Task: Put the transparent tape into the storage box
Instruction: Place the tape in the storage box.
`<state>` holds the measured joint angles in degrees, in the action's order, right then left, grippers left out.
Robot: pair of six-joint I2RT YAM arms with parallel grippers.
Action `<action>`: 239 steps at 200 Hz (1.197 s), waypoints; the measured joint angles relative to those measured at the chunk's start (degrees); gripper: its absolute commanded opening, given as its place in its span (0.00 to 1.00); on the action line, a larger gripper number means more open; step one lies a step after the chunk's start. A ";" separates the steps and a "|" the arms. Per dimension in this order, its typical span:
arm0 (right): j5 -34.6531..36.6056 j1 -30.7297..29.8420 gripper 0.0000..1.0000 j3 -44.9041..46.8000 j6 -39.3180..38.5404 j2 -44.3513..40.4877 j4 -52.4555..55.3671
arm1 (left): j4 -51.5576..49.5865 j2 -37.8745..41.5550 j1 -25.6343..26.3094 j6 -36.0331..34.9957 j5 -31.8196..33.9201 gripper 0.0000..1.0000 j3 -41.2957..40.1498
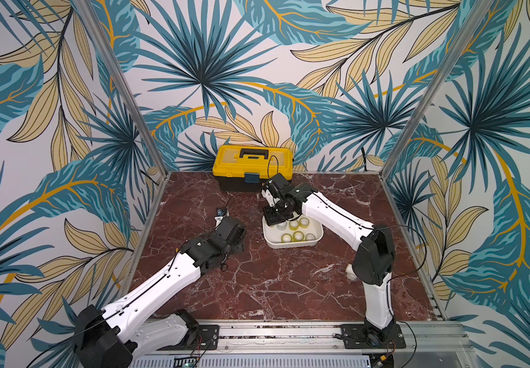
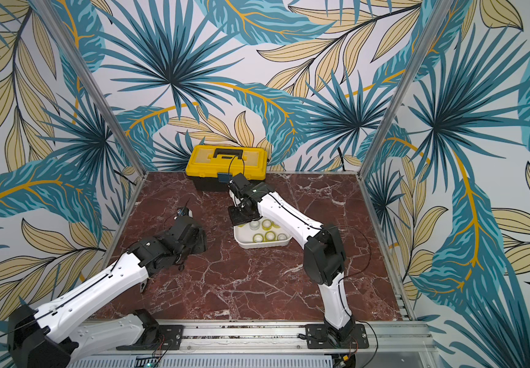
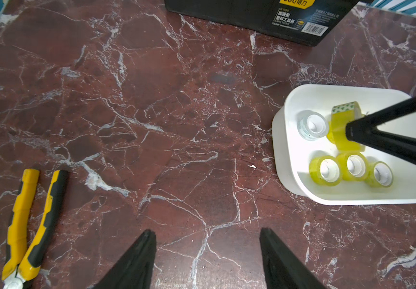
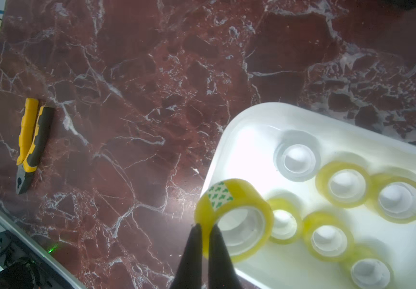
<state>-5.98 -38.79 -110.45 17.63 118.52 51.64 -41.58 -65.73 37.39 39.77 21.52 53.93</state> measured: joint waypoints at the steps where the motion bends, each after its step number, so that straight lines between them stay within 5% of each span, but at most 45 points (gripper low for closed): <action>1: -0.07 0.04 0.00 -0.04 0.04 0.09 0.02 | 0.09 -0.22 0.00 -0.02 -0.04 0.71 0.09; 108: -5.18 2.73 0.00 -1.29 1.88 8.81 0.90 | 5.09 -13.35 -1.33 -2.93 -3.82 0.71 6.69; 239: -3.72 3.39 0.00 2.27 1.84 10.29 -1.90 | 5.84 -16.85 -1.92 -3.54 -7.52 0.71 10.10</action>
<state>-9.69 -35.40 -108.18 19.46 128.81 49.74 -35.75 -82.59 35.46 36.23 14.00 64.03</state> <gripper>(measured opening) 0.081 0.707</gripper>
